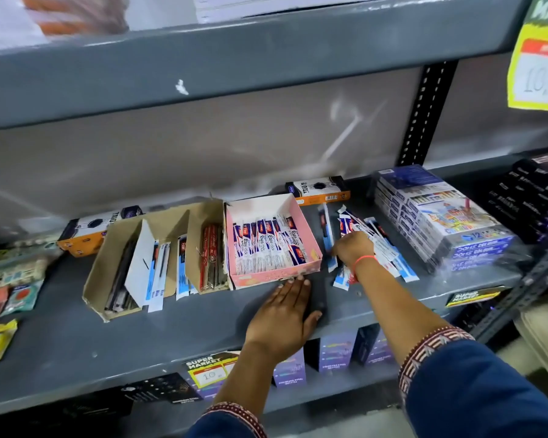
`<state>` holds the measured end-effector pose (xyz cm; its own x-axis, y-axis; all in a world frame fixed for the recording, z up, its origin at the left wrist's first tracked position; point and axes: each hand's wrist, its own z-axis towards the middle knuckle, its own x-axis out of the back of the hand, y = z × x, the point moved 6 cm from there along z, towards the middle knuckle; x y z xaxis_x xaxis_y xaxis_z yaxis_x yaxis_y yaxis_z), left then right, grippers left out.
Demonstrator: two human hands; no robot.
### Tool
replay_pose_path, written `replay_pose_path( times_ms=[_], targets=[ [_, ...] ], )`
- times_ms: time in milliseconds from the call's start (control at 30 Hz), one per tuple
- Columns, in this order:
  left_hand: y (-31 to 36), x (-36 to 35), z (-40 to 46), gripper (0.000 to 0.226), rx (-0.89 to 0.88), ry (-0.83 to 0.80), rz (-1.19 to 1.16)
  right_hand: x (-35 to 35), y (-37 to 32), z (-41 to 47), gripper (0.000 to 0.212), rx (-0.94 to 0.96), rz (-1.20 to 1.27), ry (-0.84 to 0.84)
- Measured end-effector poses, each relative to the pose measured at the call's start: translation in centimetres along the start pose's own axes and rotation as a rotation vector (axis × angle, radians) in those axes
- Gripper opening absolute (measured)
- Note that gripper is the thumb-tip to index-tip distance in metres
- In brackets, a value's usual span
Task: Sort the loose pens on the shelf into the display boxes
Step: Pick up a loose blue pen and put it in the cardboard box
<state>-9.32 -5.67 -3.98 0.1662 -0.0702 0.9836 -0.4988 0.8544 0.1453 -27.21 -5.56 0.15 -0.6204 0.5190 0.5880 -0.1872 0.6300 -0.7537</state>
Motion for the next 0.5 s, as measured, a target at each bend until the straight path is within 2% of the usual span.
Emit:
replay_pose_path(
  times_ms=[100,167,300,500],
  targets=[
    [-0.1,-0.1,0.0,0.062,-0.002,0.003,-0.009,0.9,0.5,-0.1,0.033,-0.026,0.202,-0.049],
    [-0.1,-0.2,0.0,0.062,0.002,-0.009,-0.001,1.6,1.1,-1.0,0.033,-0.042,0.388,-0.069],
    [-0.1,-0.3,0.0,0.063,0.007,-0.022,0.049,1.9,2.3,-3.6,0.028,-0.063,0.603,-0.13],
    [0.2,0.0,-0.3,0.062,0.002,-0.006,0.08,0.9,4.3,-7.6,0.022,-0.127,0.78,-0.21]
  ],
)
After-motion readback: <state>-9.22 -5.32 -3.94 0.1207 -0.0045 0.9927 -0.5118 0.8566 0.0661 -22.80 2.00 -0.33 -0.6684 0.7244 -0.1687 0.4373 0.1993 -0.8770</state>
